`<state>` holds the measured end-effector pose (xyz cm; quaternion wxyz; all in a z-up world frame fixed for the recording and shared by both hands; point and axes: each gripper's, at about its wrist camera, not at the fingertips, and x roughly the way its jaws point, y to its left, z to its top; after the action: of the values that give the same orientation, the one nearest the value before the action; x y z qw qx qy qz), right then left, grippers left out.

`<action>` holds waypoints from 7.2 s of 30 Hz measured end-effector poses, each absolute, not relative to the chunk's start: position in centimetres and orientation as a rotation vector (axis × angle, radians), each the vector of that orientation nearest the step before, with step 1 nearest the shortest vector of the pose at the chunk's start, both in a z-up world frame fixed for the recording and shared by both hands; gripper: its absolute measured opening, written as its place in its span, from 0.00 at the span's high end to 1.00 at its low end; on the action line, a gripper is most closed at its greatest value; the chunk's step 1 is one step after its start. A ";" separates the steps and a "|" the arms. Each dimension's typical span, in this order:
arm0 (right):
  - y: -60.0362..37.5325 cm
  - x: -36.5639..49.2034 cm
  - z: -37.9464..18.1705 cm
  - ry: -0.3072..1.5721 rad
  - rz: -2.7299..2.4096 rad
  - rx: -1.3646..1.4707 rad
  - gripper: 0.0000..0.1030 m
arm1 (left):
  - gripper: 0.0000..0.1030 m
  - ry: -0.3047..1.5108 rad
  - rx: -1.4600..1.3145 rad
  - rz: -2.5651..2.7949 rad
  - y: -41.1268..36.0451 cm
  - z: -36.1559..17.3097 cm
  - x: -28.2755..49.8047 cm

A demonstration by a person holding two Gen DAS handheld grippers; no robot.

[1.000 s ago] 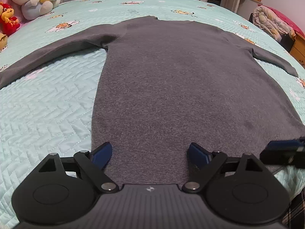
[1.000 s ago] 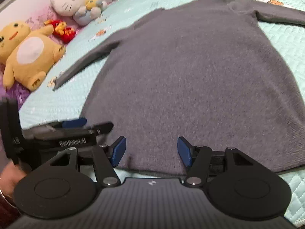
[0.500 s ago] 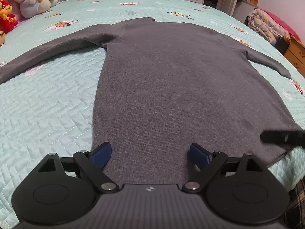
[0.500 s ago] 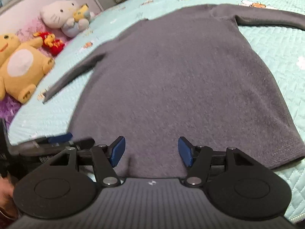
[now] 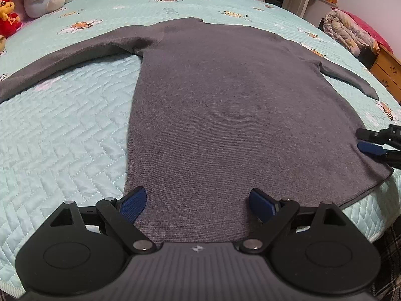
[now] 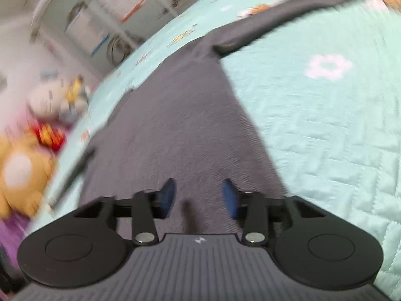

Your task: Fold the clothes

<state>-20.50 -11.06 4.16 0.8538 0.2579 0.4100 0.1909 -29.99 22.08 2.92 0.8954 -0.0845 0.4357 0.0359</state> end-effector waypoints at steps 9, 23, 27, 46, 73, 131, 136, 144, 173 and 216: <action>-11.5 -19.6 4.9 0.796 0.367 0.529 0.50 | 0.05 0.907 -0.173 0.067 22.0 2.8 -29.8; -9.7 -20.2 6.5 0.821 0.427 0.497 0.49 | 0.05 0.890 -0.306 0.087 23.1 3.4 -30.2; -7.4 -20.5 5.4 0.863 0.495 0.431 0.47 | 0.08 0.853 -0.478 0.087 24.9 4.1 -31.1; 0.0 -26.6 4.7 0.890 0.716 0.121 0.54 | 0.14 0.867 -0.398 0.071 24.4 3.2 -31.5; -2.7 -18.7 3.8 1.030 0.915 0.449 0.51 | 0.30 0.828 -0.578 -0.286 25.4 3.7 -25.0; -2.8 7.4 1.8 0.841 0.730 0.572 0.55 | 0.51 0.626 -0.763 -0.010 43.1 4.3 -4.7; 0.7 4.3 -0.4 0.879 0.800 0.530 0.58 | 0.95 0.711 -0.682 0.065 45.1 1.1 -5.6; 11.8 -3.5 4.6 0.649 0.984 -0.049 0.56 | 0.71 0.580 -0.840 0.088 45.4 2.6 -10.0; 32.1 -10.6 0.4 0.428 0.820 -0.620 0.64 | 0.93 0.471 -1.093 0.071 44.2 0.6 -12.2; 29.3 -8.4 0.1 0.420 1.012 -0.575 0.93 | 0.94 0.072 -1.015 0.463 60.3 2.4 -22.9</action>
<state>-8.44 29.28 0.06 0.8145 -0.2696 0.1969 0.4744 -22.90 60.33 2.40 0.8478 -0.4814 0.0343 0.2198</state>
